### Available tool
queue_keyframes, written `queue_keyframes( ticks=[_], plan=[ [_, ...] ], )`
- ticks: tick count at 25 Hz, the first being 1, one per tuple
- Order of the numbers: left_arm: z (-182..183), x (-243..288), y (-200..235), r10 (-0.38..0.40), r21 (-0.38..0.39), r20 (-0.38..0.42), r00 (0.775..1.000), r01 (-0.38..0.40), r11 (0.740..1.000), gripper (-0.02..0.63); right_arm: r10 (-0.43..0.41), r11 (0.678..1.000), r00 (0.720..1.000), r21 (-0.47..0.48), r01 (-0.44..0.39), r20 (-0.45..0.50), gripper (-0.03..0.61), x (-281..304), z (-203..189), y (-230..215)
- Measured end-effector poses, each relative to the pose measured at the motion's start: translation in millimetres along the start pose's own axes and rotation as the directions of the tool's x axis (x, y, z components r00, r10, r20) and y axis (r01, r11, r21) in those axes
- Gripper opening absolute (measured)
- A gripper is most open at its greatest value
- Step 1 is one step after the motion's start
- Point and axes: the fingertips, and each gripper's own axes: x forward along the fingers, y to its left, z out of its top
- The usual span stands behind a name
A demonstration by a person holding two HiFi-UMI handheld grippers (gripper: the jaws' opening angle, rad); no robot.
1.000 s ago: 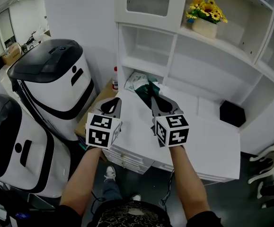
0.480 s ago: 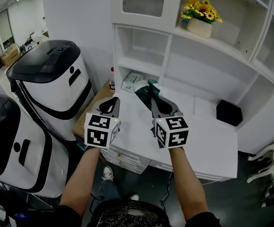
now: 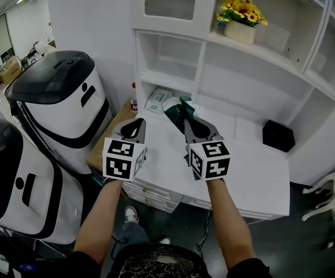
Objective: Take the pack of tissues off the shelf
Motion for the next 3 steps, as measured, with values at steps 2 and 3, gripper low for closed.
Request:
queue_keyframes(
  ticks=[2, 3],
  plan=[
    [0.7, 1.1, -1.5, -0.003, 0.0, 0.0, 1.0, 0.003, 1.0, 0.009, 0.0, 1.0, 1.0, -0.003, 0.0, -0.001, 0.009, 0.3, 1.2, -1.1],
    [0.9, 1.5, -2.4, -0.005, 0.0, 0.0, 1.0, 0.005, 1.0, 0.009, 0.0, 1.0, 1.0, -0.005, 0.0, -0.001, 0.009, 0.4, 1.6, -1.6]
  ],
)
